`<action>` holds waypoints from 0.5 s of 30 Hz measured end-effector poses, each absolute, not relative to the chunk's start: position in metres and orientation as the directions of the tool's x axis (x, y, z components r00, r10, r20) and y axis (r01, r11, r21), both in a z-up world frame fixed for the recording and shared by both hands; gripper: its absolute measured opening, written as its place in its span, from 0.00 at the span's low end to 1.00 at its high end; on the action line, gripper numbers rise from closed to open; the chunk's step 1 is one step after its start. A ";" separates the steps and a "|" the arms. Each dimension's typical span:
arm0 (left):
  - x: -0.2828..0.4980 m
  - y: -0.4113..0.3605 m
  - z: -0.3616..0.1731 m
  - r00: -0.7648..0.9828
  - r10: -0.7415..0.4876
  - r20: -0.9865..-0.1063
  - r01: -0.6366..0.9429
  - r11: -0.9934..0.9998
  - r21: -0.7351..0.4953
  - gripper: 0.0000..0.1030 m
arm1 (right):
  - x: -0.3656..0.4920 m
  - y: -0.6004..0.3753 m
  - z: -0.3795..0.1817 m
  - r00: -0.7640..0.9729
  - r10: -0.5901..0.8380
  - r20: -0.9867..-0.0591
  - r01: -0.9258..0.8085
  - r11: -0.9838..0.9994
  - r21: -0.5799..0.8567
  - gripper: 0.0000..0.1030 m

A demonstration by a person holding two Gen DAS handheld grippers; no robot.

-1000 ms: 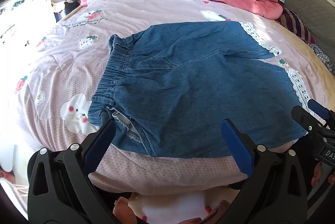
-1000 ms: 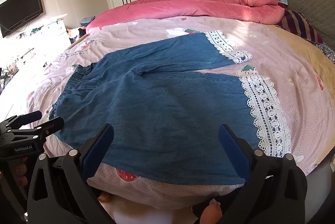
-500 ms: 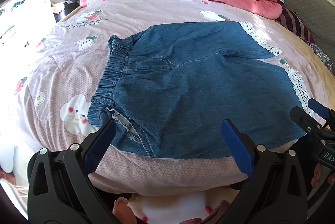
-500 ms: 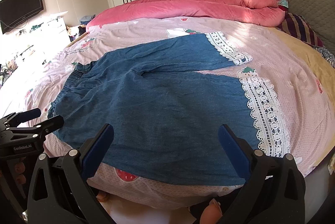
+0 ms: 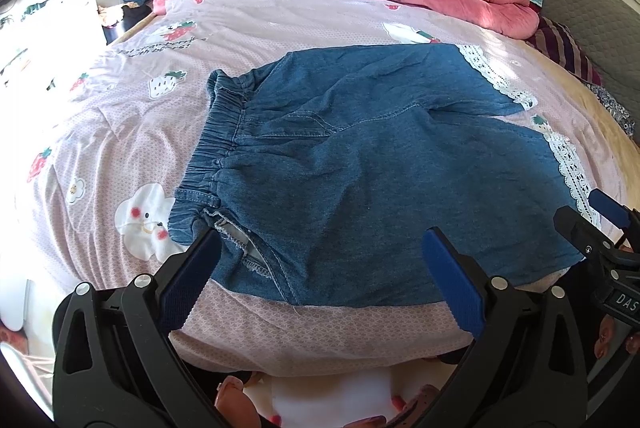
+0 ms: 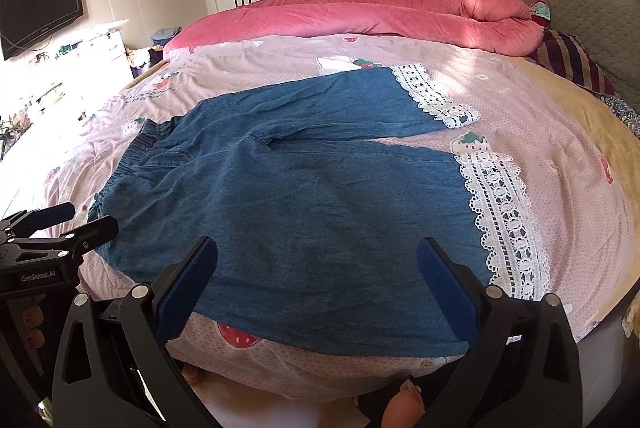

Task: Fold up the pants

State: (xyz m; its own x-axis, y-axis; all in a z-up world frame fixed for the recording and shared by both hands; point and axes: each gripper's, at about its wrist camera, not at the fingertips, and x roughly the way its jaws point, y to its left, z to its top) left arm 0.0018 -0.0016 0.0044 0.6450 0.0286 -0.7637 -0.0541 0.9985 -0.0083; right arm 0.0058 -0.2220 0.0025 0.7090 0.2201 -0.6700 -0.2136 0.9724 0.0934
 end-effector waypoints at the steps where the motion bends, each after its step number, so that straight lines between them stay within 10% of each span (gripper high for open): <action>1: 0.002 -0.001 0.004 0.645 0.024 -0.764 -0.052 0.999 -0.013 0.92 | 0.005 -0.222 0.003 0.709 0.220 -0.670 -0.213 0.972 0.094 0.96; 15: 0.008 0.003 0.003 0.638 0.022 -0.769 -0.053 0.998 -0.016 0.92 | 0.011 -0.216 0.001 0.698 0.239 -0.675 -0.240 0.966 0.094 0.96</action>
State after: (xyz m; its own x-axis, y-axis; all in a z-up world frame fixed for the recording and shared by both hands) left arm 0.0076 0.0026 0.0026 0.6383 0.0220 -0.7694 -0.0532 0.9985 -0.0155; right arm 0.0113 -0.2155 0.0009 0.6977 0.2385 -0.6755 -0.2398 0.9663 0.0936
